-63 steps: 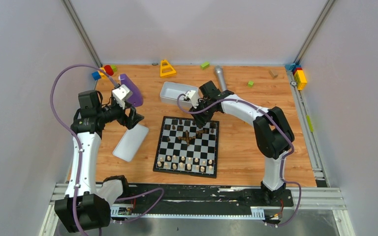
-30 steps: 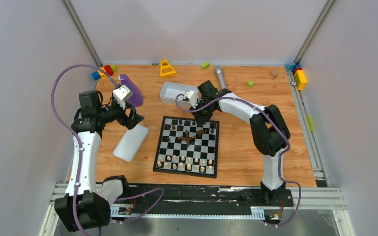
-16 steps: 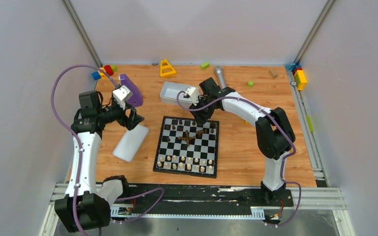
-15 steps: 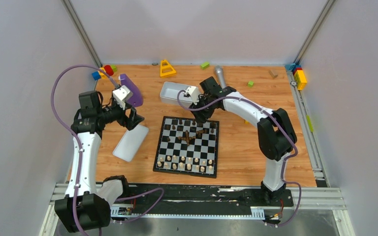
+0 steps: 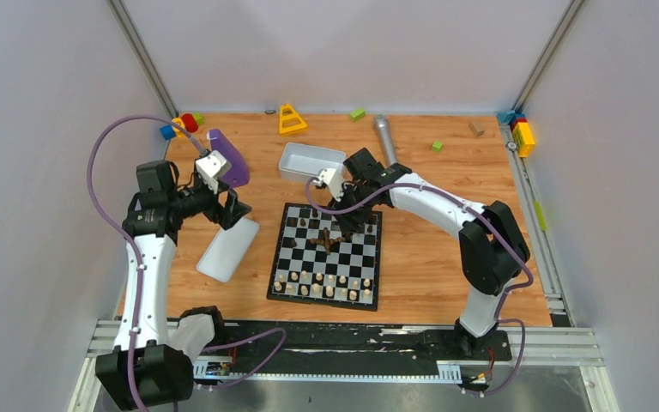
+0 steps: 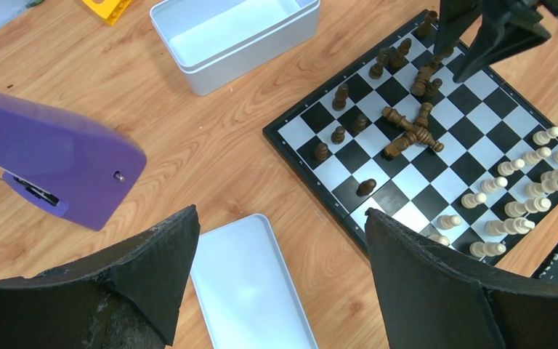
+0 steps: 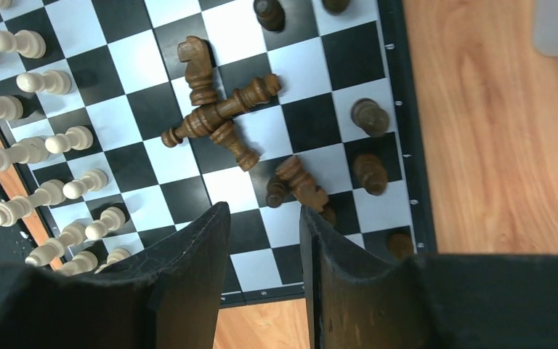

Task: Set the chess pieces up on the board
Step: Pick up the chess piece from the chessboard.

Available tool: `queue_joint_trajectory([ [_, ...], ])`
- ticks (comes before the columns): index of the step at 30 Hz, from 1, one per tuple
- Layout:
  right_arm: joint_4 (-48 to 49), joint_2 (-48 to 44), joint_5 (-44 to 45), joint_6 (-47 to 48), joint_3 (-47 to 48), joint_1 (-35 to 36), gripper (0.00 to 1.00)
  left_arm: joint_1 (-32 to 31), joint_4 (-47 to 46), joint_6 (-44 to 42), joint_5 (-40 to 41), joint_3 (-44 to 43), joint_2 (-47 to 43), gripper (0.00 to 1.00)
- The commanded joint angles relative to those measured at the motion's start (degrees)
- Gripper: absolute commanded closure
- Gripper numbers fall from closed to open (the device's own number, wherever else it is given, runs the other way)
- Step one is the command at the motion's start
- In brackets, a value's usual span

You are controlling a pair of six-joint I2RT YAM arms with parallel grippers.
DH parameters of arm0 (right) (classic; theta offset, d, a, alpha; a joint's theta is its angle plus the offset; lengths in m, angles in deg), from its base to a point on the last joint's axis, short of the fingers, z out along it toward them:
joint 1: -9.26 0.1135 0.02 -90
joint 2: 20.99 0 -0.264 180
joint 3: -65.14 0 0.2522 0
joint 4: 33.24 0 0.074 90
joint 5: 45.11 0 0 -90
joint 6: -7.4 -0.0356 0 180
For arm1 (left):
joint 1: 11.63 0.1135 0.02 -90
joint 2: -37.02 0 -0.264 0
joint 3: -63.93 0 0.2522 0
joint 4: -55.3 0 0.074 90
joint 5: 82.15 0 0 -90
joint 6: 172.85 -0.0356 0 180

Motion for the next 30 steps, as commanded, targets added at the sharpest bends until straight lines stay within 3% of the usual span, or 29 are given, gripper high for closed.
queue_joint_trajectory([
  [1,0.4,1.7,-0.1,0.8,0.1,0.9,0.59,0.3,0.6,-0.7,-0.3,0.0,-1.5,0.08],
  [15,0.4,5.5,3.2,1.7,0.2,1.8,0.65,0.4,0.9,-1.1,-0.5,0.8,-2.3,0.08],
  [30,-2.6,3.3,1.5,1.9,-0.6,1.9,0.97,0.3,0.2,-1.7,-0.6,1.4,-1.8,0.08],
])
